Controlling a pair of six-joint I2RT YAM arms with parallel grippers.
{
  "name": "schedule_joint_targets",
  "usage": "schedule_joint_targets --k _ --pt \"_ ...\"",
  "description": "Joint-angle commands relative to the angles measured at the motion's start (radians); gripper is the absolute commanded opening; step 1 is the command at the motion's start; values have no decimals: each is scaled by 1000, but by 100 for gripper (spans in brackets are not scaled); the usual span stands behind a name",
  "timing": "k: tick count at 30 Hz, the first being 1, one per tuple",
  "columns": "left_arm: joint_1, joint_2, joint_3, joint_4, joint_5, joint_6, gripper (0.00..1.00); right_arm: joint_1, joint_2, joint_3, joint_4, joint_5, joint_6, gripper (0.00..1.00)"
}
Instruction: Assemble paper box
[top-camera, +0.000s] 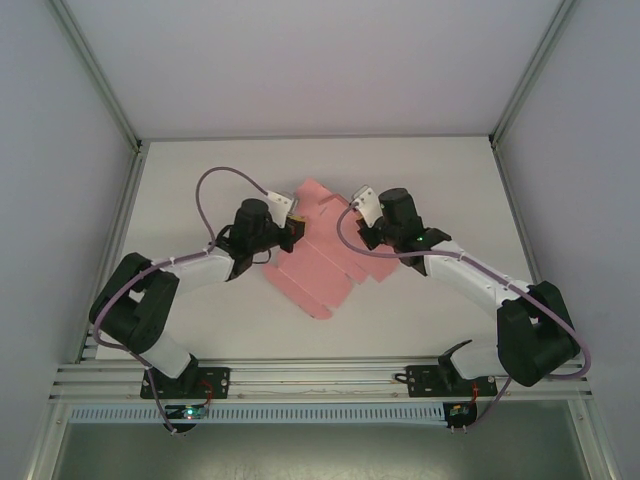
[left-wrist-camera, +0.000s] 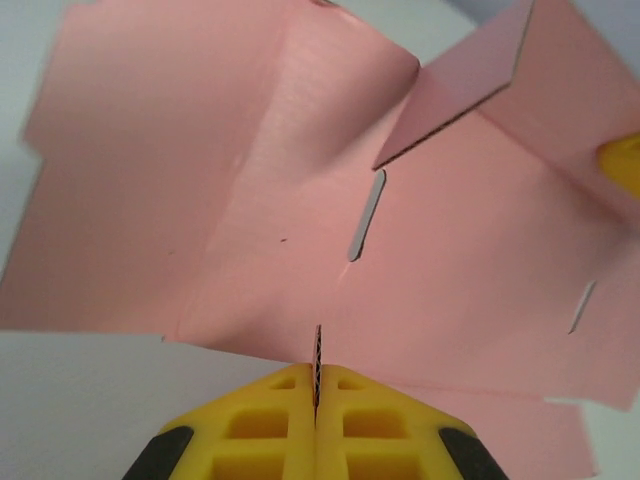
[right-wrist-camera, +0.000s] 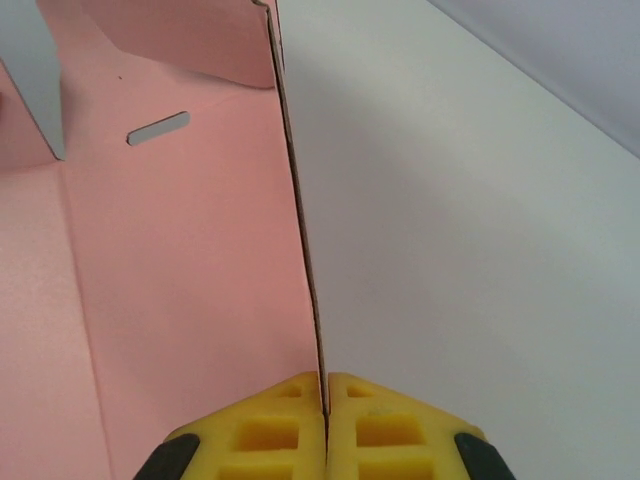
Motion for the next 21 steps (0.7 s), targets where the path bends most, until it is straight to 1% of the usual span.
schedule_joint_targets --k 1,3,7,11,17,21 --pt "-88 8 47 -138 -175 161 0 43 6 23 63 0 -27 0" --pt "-116 27 64 -160 -215 186 0 55 5 21 67 5 -41 0" --pt "-173 50 76 -138 -280 224 0 67 7 17 76 9 -54 0" --pt "-215 80 112 -170 -369 282 0 78 7 12 76 14 -75 0" --pt "-231 114 135 -196 -394 306 2 88 -4 -1 79 19 -98 0" --pt "-231 114 142 -228 -453 324 3 89 -4 -3 72 34 -103 0"
